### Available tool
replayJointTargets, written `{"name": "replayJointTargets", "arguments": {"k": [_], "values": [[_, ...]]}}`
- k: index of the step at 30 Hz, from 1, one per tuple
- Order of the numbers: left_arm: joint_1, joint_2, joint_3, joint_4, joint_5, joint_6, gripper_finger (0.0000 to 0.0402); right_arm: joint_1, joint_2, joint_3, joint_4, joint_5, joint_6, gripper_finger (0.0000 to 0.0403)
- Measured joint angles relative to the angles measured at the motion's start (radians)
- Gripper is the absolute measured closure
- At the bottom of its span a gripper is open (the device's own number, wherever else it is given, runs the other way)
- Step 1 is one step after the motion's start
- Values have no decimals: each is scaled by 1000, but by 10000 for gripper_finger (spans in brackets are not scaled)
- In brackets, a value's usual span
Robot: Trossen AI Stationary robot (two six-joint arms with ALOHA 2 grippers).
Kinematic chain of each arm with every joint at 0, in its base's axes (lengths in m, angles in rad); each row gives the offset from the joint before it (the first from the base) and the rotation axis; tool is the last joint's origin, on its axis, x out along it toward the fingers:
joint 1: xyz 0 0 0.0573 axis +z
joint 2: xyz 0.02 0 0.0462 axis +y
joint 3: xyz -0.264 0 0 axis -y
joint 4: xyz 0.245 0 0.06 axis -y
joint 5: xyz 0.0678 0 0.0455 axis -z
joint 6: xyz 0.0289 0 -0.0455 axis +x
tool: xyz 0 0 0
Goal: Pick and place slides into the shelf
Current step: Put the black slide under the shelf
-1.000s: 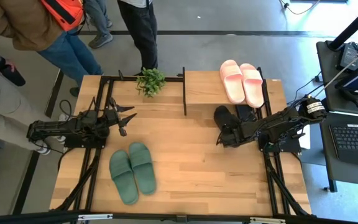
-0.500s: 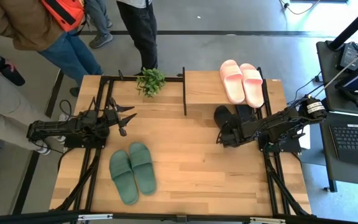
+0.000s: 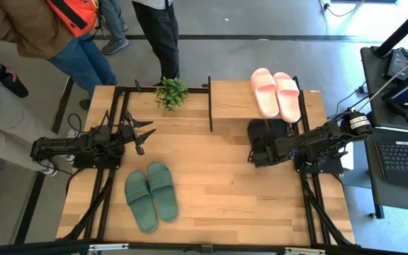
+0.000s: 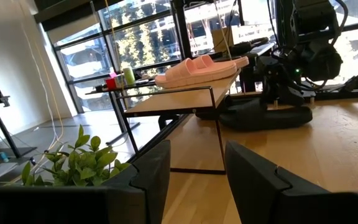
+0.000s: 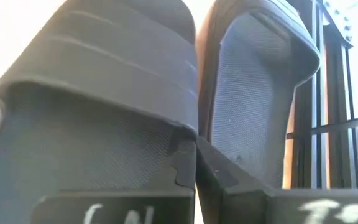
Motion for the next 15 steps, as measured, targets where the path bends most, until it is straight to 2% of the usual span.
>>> {"name": "replayJointTargets", "arguments": {"k": [8, 15], "values": [[0, 0, 0, 0, 0, 0, 256, 0, 0, 0, 1, 1, 0, 401], [0, 0, 0, 0, 0, 0, 256, 0, 0, 0, 17, -7, 2, 374]]}}
